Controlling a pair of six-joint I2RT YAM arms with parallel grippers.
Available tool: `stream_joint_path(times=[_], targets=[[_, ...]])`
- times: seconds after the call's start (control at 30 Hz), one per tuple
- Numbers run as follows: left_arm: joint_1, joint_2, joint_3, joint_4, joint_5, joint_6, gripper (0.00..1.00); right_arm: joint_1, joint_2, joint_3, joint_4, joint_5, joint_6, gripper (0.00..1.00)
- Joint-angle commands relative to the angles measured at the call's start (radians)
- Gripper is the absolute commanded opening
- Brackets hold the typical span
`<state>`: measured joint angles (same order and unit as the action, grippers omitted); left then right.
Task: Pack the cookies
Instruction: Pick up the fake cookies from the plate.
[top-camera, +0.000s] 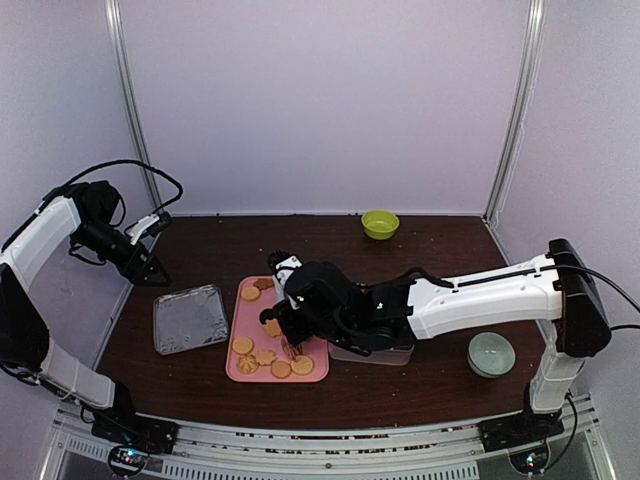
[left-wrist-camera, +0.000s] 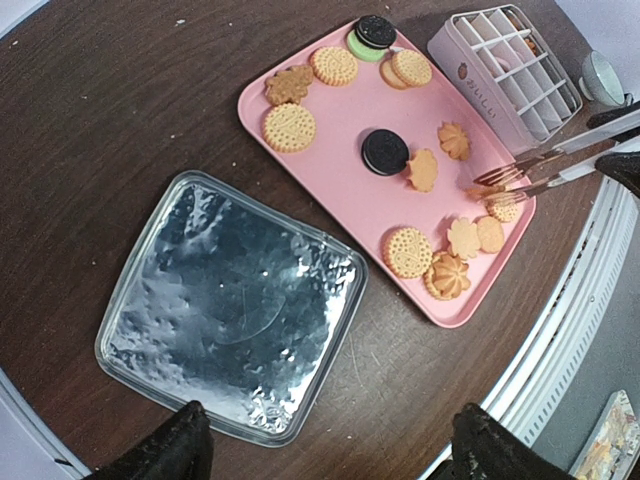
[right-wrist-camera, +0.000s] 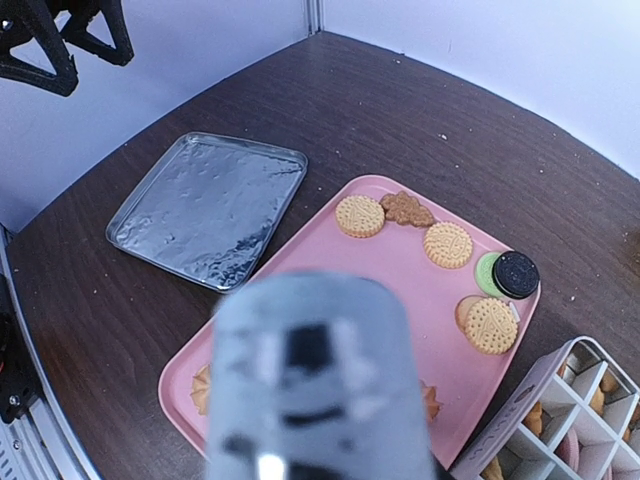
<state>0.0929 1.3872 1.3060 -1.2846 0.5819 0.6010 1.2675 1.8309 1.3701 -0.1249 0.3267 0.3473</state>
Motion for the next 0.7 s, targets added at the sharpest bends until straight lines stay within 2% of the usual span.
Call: stream_joint_path(times=[0.0,0.33,0.47,0.67], targets=[[0.008,-0.016,0.02,-0.006,0.013,0.01,0.85,-0.002,-0.012,0.03,0.028,0.031,-0.003,0.27],[0.008,-0.019,0.017,-0.007,0.014,0.013,0.85,-0.026,-0.023,0.075,0.014,0.029,-0.022,0.07],[0.008,-0.019,0.019,-0.008,0.014,0.013,0.85,-0.036,-0.05,0.072,0.006,0.035,-0.03,0.05],[0.008,-0.013,0.021,-0.007,0.018,0.013,0.85,-0.068,-0.182,0.015,-0.033,0.078,-0.061,0.05]])
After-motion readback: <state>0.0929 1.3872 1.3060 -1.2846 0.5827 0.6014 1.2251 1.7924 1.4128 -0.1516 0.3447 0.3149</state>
